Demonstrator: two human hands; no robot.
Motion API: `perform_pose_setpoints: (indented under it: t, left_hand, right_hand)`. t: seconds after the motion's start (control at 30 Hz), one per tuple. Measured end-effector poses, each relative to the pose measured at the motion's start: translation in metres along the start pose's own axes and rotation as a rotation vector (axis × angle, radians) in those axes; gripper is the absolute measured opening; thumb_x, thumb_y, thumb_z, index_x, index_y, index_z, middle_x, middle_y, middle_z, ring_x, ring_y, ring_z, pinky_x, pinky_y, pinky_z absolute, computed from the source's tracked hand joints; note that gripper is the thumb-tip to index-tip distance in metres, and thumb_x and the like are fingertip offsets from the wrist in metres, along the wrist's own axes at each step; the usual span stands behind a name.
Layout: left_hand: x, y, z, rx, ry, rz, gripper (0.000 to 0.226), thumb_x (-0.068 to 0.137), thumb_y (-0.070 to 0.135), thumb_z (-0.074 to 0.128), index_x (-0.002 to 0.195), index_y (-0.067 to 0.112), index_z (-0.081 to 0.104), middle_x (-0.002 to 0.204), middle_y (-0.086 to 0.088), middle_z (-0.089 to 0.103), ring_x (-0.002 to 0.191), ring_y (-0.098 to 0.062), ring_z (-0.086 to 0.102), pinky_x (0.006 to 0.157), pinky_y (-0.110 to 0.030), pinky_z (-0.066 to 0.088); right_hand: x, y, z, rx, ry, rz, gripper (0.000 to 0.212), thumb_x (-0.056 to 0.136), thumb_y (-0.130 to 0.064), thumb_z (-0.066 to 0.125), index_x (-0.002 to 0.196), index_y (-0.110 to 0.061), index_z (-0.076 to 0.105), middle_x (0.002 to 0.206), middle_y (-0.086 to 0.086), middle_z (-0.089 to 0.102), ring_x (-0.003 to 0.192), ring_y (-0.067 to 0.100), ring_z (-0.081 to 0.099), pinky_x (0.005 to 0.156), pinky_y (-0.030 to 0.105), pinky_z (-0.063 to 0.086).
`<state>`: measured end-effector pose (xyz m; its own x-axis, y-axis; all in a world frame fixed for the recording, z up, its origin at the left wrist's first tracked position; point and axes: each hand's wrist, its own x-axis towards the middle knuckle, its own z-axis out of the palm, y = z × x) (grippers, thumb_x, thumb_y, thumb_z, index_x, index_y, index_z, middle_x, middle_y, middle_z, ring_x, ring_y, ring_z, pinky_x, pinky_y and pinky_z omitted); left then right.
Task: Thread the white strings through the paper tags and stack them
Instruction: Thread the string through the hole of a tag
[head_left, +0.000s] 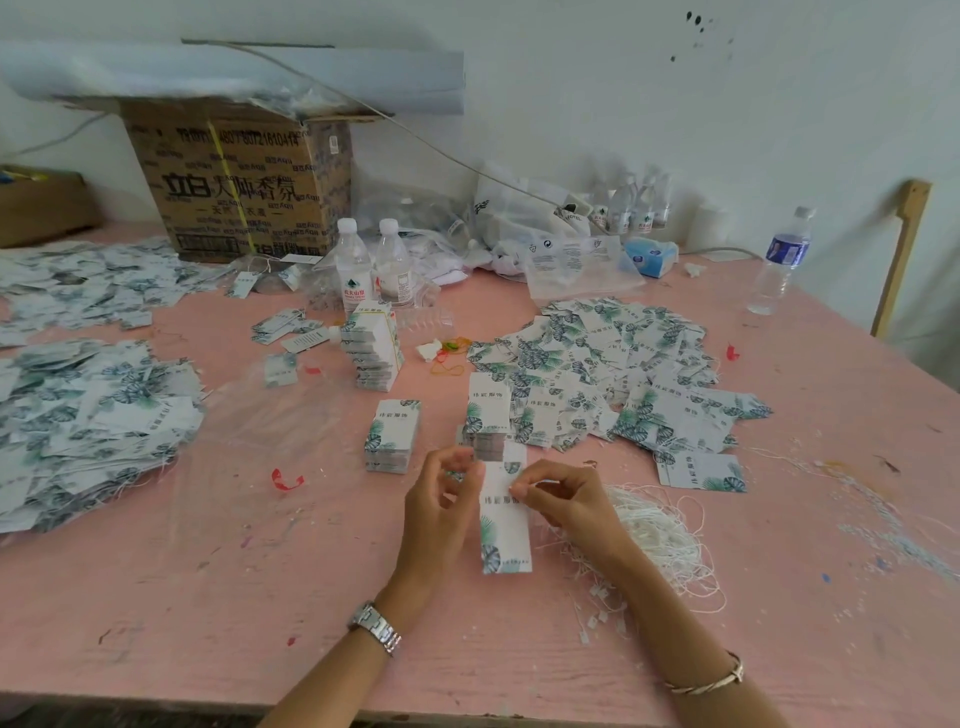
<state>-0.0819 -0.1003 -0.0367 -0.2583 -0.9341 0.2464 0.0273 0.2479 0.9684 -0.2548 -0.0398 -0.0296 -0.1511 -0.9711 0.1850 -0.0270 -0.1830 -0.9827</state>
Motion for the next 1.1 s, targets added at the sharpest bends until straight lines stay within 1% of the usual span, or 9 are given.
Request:
perform_pose_setpoints:
  t: [0.1, 0.17, 0.37, 0.53, 0.63, 0.73, 0.9, 1.0, 1.1]
  left_hand:
    - [0.005, -0.007, 0.002, -0.119, -0.029, -0.122, 0.010, 0.091, 0.021, 0.073, 0.096, 0.013, 0.070, 0.089, 0.000, 0.074, 0.084, -0.022, 0.069, 0.070, -0.030, 0.055]
    - [0.006, -0.010, 0.003, -0.195, -0.023, -0.200, 0.006, 0.092, 0.011, 0.070, 0.096, 0.007, 0.069, 0.087, -0.006, 0.074, 0.081, -0.020, 0.068, 0.067, -0.030, 0.055]
    - [0.007, -0.007, 0.000, -0.294, -0.086, -0.267, 0.011, 0.093, 0.010, 0.068, 0.100, 0.001, 0.068, 0.086, -0.003, 0.077, 0.078, -0.012, 0.070, 0.064, -0.022, 0.056]
    - [0.004, -0.007, 0.002, -0.239, -0.159, -0.240, 0.014, 0.086, 0.017, 0.073, 0.095, 0.007, 0.070, 0.090, -0.007, 0.076, 0.084, -0.017, 0.069, 0.074, -0.035, 0.052]
    - [0.004, -0.009, 0.003, -0.241, -0.179, -0.225, 0.021, 0.081, 0.019, 0.075, 0.096, 0.005, 0.070, 0.094, -0.012, 0.075, 0.087, -0.020, 0.069, 0.076, -0.034, 0.055]
    - [0.004, -0.012, 0.003, -0.212, -0.188, -0.196, 0.017, 0.083, 0.016, 0.075, 0.095, 0.006, 0.070, 0.096, -0.013, 0.074, 0.087, -0.017, 0.069, 0.074, -0.028, 0.057]
    - [0.000, -0.010, 0.004, -0.147, -0.187, -0.118, 0.031, 0.082, 0.027, 0.074, 0.107, 0.013, 0.063, 0.104, 0.000, 0.071, 0.079, -0.011, 0.068, 0.071, -0.029, 0.056]
    - [-0.003, -0.010, 0.004, -0.027, -0.127, 0.025, 0.019, 0.087, 0.016, 0.075, 0.104, 0.015, 0.065, 0.106, 0.002, 0.068, 0.078, -0.015, 0.068, 0.071, -0.039, 0.056]
    - [-0.005, -0.008, 0.004, 0.084, -0.078, 0.204, 0.014, 0.086, 0.008, 0.076, 0.096, 0.017, 0.074, 0.109, 0.000, 0.064, 0.077, -0.013, 0.065, 0.069, -0.030, 0.055]
  right_hand:
    - [0.001, -0.001, 0.003, -0.024, -0.033, 0.001, 0.011, 0.088, -0.006, 0.073, 0.090, 0.005, 0.072, 0.079, 0.000, 0.070, 0.057, 0.000, 0.054, 0.051, 0.010, 0.037]
    - [0.001, -0.002, 0.003, 0.011, -0.038, 0.003, 0.014, 0.089, -0.010, 0.072, 0.091, 0.004, 0.070, 0.077, 0.001, 0.067, 0.052, 0.004, 0.046, 0.049, 0.013, 0.033]
    - [0.005, 0.001, -0.004, 0.065, 0.065, 0.081, 0.015, 0.084, -0.032, 0.076, 0.082, -0.018, 0.072, 0.048, -0.004, 0.044, 0.036, 0.008, 0.026, 0.037, 0.018, 0.023]
    - [0.005, 0.004, 0.000, -0.016, 0.035, 0.102, 0.009, 0.089, -0.023, 0.069, 0.084, -0.024, 0.076, 0.060, 0.010, 0.056, 0.041, 0.011, 0.027, 0.039, 0.022, 0.021]
    - [0.004, 0.007, -0.002, -0.019, 0.011, 0.092, 0.026, 0.095, -0.006, 0.064, 0.087, -0.026, 0.077, 0.063, 0.003, 0.063, 0.042, 0.008, 0.033, 0.040, 0.019, 0.024]
    - [0.004, 0.004, 0.000, 0.058, -0.040, 0.043, 0.021, 0.089, -0.003, 0.063, 0.089, -0.019, 0.077, 0.077, -0.008, 0.070, 0.048, 0.000, 0.051, 0.043, 0.011, 0.036]
    - [0.005, 0.008, -0.001, 0.003, -0.026, 0.069, 0.025, 0.090, -0.004, 0.064, 0.089, -0.023, 0.079, 0.069, -0.009, 0.064, 0.044, 0.002, 0.036, 0.044, 0.013, 0.030]
    - [0.005, 0.009, -0.001, 0.011, -0.026, 0.070, 0.026, 0.093, 0.002, 0.062, 0.091, -0.018, 0.078, 0.071, -0.008, 0.066, 0.044, 0.000, 0.039, 0.045, 0.011, 0.031]
    - [0.005, 0.008, 0.000, 0.001, -0.007, 0.076, 0.017, 0.093, 0.001, 0.063, 0.094, -0.010, 0.077, 0.071, -0.006, 0.065, 0.044, 0.001, 0.038, 0.045, 0.012, 0.031]
